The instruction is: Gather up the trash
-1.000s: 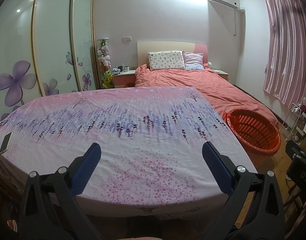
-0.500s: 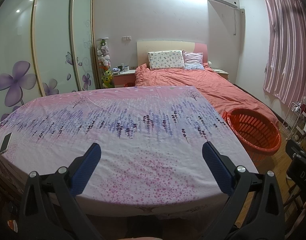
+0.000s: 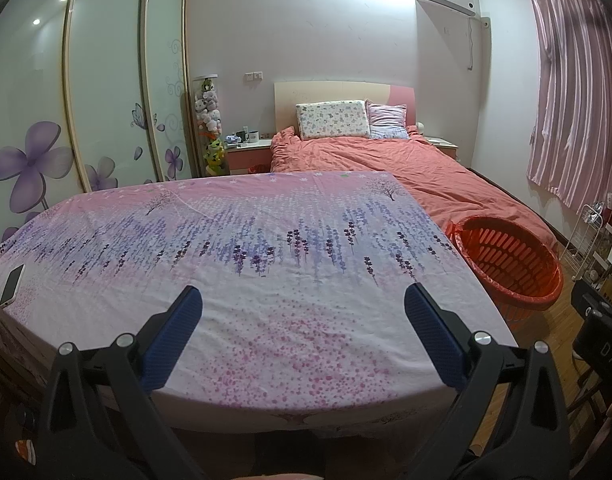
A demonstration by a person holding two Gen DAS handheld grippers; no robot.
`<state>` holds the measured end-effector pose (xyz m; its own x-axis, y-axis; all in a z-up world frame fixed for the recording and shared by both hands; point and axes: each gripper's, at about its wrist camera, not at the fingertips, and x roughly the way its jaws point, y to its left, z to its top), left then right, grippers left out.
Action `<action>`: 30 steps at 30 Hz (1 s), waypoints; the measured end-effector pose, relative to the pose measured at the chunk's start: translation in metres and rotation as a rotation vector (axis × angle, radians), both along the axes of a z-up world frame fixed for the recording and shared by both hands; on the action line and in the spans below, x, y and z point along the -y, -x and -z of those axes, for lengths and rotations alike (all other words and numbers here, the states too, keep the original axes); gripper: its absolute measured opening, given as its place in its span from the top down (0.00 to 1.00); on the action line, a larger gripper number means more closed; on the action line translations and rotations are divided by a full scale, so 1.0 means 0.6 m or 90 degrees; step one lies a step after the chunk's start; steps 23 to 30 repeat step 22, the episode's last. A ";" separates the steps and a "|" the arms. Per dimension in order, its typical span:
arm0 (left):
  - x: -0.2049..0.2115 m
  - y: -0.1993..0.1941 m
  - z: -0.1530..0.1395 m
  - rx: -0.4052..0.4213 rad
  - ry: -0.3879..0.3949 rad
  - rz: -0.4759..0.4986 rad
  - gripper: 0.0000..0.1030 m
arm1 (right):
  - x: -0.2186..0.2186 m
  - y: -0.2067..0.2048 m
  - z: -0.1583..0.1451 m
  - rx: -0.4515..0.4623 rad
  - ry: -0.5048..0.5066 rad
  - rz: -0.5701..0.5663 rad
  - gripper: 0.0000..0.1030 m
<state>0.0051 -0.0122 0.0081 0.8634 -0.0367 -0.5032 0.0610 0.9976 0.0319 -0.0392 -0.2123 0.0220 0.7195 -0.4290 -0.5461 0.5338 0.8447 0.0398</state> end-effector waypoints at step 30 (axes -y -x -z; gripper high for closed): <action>-0.010 0.000 0.003 0.002 -0.001 -0.005 0.04 | 0.000 -0.001 -0.001 -0.001 0.000 0.000 0.02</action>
